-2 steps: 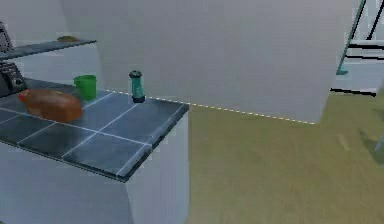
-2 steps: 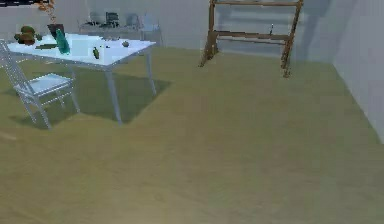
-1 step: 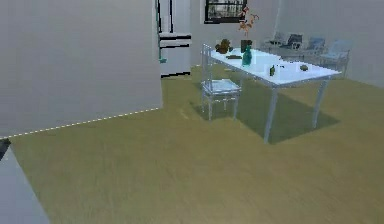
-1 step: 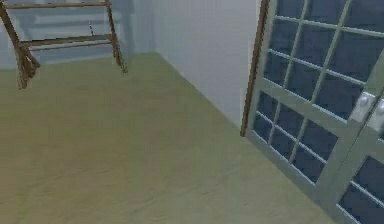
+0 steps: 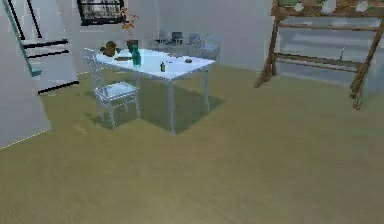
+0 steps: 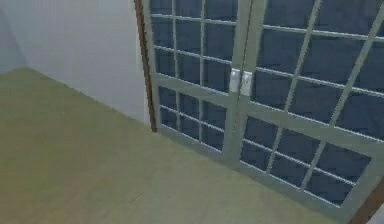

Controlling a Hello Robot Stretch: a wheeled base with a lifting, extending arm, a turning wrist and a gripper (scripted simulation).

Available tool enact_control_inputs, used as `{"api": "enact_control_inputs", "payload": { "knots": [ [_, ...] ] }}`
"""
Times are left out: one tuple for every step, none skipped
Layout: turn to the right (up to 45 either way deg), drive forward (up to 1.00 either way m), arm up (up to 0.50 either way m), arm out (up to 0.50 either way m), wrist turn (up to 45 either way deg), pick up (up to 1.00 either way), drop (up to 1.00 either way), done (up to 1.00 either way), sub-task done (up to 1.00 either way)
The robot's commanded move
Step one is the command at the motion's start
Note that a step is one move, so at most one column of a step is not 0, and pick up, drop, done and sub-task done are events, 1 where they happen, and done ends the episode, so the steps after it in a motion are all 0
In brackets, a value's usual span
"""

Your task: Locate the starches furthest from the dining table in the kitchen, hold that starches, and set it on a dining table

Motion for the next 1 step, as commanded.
{"api": "enact_control_inputs", "payload": {
  "knots": [
    [0.0, 1.0, 0.0, 0.0, 0.0, 0.0, 0.0, 0.0, 0.0]
  ]
}}
